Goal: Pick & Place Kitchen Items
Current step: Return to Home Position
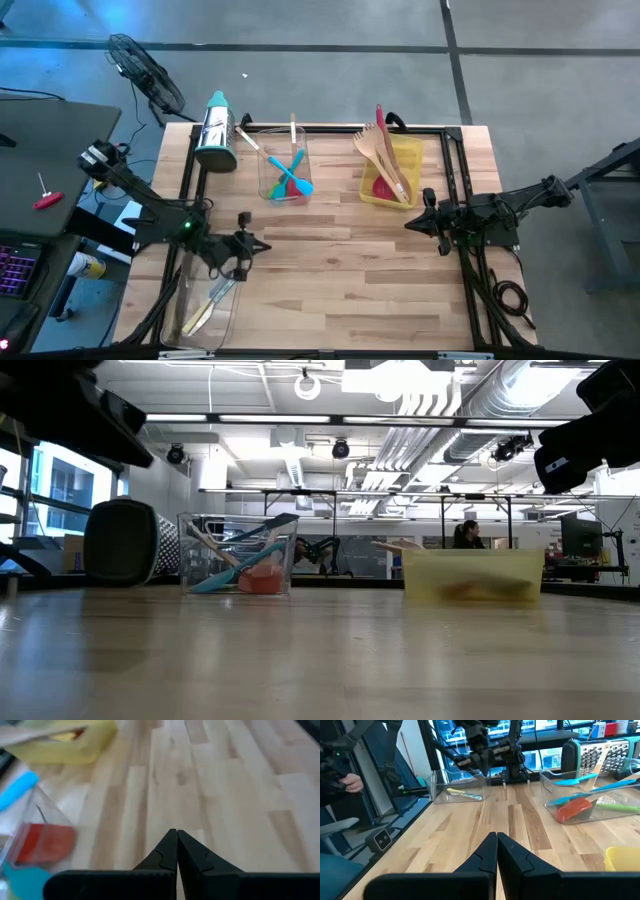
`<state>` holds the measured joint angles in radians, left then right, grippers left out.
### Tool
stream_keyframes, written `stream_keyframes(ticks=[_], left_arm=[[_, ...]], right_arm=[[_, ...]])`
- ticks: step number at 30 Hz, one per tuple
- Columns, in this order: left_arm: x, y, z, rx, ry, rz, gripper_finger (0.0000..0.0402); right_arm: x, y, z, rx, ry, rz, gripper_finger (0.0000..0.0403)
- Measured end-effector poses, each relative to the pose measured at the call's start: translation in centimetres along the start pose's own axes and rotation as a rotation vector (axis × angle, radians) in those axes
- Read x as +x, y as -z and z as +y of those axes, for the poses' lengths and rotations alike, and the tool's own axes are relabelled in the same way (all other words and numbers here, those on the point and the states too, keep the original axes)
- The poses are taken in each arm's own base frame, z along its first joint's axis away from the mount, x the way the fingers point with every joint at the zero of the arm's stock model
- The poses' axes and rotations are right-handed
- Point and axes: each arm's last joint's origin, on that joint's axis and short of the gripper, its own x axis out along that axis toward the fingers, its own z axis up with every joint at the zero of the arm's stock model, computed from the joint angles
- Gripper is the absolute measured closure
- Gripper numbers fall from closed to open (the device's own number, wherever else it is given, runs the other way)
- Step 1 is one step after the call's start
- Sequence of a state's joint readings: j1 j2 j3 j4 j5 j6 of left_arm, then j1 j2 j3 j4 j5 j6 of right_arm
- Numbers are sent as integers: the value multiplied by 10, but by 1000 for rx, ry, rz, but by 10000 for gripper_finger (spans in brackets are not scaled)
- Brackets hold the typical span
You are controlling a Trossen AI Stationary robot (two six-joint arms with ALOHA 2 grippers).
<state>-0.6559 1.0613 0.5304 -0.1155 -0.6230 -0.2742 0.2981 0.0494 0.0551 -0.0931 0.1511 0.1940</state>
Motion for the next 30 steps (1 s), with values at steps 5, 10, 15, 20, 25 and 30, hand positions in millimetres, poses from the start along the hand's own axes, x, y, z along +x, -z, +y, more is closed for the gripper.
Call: stream_keyframes(ticks=[5,10,15,20,25,30], left_arm=[[6,8,21,-12,-84,-107,401],[3,17,40,-33,-64,-262,401],[0,24,56,-41,-72,-349,401],[2,26,66,-7,-57,-357,401],[5,29,78,18,-7,-393,401],[2,38,93,-14,-24,-415,401]], right_arm=[[0,0,0,0,-1,-2,399],[0,0,0,1,-1,-4,399],[0,0,0,1,-1,-4,399],[0,0,0,1,-1,-5,399],[0,0,0,1,-2,-5,400],[0,0,0,1,-2,-5,400]])
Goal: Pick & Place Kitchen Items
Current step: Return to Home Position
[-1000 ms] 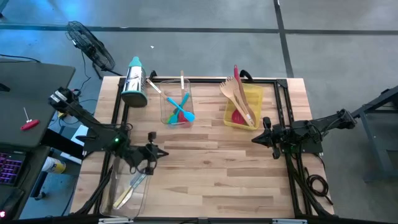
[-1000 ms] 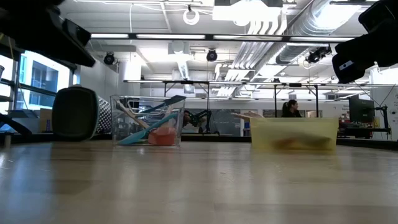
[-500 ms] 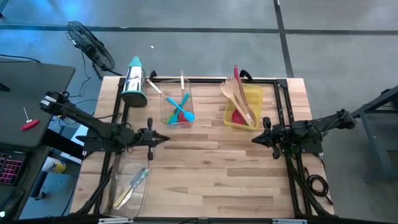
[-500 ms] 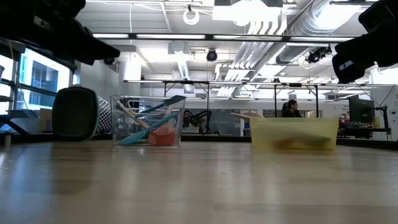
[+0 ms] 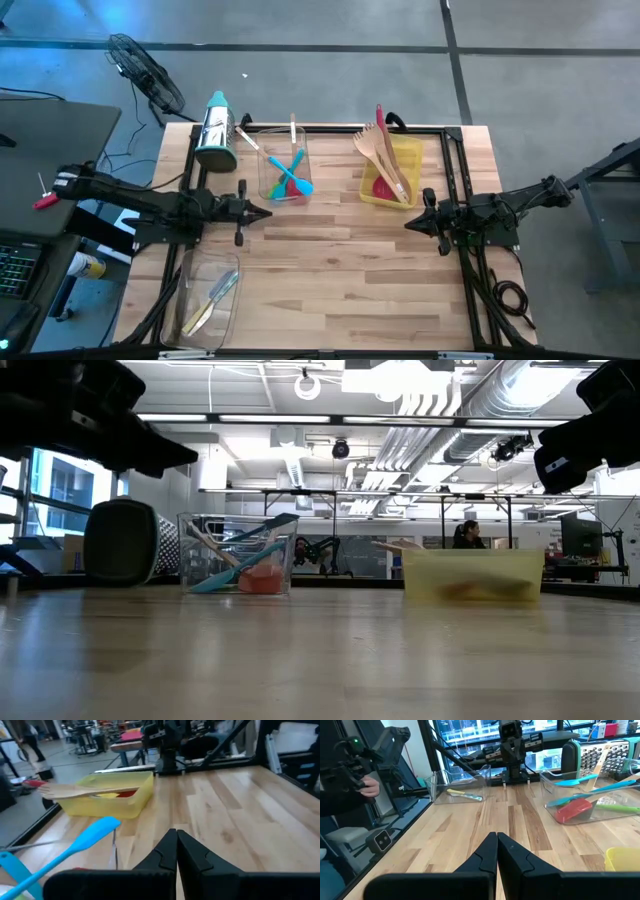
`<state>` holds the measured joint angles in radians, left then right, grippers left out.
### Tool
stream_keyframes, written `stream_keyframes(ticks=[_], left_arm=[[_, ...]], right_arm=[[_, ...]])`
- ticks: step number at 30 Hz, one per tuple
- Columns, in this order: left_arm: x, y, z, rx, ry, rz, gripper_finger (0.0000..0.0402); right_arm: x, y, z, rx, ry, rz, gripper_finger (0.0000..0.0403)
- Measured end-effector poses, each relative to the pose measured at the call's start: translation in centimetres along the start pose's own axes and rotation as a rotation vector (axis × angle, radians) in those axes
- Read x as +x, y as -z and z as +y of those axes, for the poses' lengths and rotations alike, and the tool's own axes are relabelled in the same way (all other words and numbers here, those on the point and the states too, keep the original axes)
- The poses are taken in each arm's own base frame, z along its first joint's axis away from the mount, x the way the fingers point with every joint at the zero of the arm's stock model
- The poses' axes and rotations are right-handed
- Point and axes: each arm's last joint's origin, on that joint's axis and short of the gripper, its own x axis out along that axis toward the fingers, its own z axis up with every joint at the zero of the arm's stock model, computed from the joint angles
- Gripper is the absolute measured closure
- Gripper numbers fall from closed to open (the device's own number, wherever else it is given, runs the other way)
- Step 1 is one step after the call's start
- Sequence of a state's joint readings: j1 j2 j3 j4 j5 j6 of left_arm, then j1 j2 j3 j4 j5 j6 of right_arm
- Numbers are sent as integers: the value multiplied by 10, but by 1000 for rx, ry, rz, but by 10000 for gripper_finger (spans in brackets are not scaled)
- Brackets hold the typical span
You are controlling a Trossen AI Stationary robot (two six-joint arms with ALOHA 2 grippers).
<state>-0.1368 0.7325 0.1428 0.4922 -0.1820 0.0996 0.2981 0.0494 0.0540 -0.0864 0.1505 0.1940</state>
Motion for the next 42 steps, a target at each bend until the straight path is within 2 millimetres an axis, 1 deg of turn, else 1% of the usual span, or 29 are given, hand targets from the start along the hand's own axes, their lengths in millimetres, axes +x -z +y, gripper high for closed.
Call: stream_keyframes(ticks=[5,11,20,25,27,34,42], left_arm=[[-13,6,8,-34,6,-62,401],[-26,14,9,-45,-5,-112,401],[-35,23,10,-29,-28,-36,401],[-38,40,10,11,-57,134,401],[-38,43,10,5,-73,165,401],[-38,43,10,57,-72,168,401],[-38,43,10,31,-69,168,401]], right_arm=[[0,0,0,0,0,0,400],[0,0,0,0,0,0,400],[0,0,0,0,0,0,400],[0,0,0,0,0,0,400],[0,0,0,0,0,0,400],[0,0,0,0,-1,0,400],[0,0,0,0,0,0,400]])
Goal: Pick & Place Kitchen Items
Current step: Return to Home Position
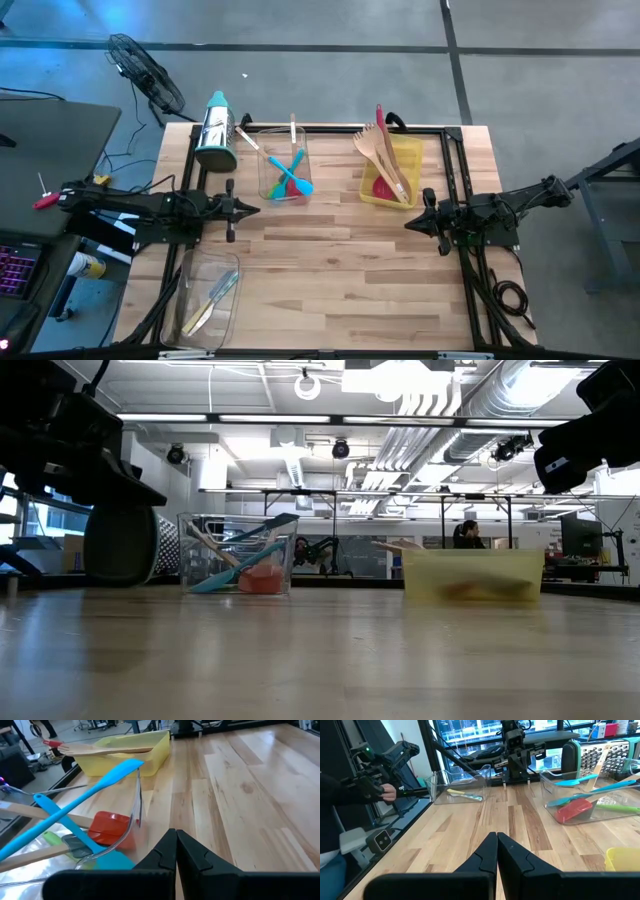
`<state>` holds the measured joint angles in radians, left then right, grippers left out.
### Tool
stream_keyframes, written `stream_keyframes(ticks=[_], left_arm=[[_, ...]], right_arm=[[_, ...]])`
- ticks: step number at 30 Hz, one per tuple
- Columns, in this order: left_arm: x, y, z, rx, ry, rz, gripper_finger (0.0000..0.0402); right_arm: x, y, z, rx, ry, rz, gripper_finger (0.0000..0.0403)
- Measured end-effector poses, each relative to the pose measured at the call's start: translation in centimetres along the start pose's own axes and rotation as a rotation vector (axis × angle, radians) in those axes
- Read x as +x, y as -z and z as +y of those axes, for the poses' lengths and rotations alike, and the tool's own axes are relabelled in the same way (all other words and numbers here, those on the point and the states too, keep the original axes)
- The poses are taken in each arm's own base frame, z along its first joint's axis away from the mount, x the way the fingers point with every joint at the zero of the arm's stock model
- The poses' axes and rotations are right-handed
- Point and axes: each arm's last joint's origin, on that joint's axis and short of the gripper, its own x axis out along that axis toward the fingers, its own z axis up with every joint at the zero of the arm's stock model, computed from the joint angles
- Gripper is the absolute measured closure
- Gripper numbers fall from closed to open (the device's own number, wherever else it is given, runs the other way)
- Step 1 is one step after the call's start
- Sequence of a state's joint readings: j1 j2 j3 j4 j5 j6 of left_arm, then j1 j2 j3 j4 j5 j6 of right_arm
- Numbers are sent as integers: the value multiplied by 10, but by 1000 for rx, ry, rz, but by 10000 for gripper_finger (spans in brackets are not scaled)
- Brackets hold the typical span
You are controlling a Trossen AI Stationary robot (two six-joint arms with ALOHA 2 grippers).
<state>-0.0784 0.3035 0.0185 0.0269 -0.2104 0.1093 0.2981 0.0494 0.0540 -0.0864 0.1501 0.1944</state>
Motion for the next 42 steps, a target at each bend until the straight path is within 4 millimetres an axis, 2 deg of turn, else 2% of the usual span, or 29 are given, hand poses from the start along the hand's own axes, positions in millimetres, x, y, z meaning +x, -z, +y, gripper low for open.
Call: stream_keyframes(ticks=[14,22,27,42], left_arm=[[0,-8,1,-86,-22,-78,401],[0,-6,1,-75,-23,-63,401],[0,-3,2,32,-57,-32,401],[0,-2,2,6,-57,-15,401]], right_arm=[[0,0,0,0,0,0,400],[0,0,0,0,0,0,400],[0,0,0,0,0,0,400],[0,0,0,0,0,0,400]])
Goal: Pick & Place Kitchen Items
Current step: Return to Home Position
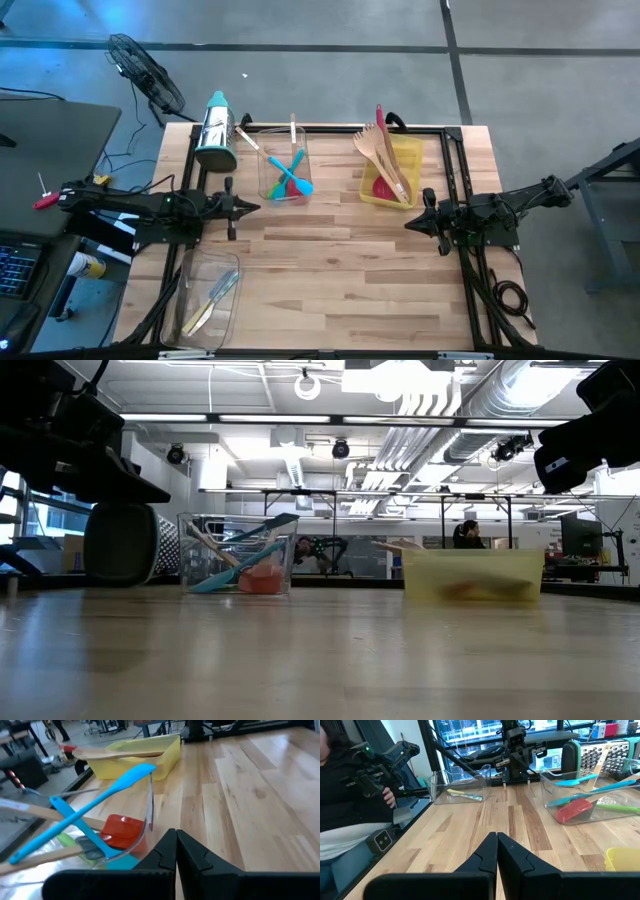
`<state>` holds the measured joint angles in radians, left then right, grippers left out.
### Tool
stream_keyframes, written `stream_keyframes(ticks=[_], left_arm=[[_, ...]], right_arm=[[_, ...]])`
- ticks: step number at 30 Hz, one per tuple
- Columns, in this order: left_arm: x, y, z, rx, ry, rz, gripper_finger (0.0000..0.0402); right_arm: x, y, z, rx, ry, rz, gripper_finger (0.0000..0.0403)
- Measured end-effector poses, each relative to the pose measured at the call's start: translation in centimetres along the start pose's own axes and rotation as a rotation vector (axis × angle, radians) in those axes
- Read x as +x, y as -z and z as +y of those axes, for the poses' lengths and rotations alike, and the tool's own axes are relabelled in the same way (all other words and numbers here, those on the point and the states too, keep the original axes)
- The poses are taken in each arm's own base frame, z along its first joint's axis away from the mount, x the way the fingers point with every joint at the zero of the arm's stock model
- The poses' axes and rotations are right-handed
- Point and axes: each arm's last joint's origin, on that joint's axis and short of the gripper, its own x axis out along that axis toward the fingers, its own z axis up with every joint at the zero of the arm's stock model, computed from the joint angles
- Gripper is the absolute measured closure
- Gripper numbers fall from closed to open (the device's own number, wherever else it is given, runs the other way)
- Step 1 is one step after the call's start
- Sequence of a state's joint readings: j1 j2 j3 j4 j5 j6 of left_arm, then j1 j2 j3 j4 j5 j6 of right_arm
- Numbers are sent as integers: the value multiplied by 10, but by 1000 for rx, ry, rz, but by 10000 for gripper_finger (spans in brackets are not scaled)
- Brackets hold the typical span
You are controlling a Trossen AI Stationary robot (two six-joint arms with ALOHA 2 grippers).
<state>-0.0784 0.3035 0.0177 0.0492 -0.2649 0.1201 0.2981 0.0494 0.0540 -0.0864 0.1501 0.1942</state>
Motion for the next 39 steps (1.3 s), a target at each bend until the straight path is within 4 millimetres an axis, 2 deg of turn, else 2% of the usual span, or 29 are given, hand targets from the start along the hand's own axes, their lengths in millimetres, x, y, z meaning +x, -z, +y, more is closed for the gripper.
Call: stream_keyframes(ticks=[11,18,39], left_arm=[[0,0,0,-126,1,-1,401],[0,-1,0,-344,2,-8,401],[0,0,0,-335,2,-1,401]], right_arm=[[0,0,0,0,0,0,400],[0,0,0,0,0,0,400],[0,0,0,0,0,0,400]])
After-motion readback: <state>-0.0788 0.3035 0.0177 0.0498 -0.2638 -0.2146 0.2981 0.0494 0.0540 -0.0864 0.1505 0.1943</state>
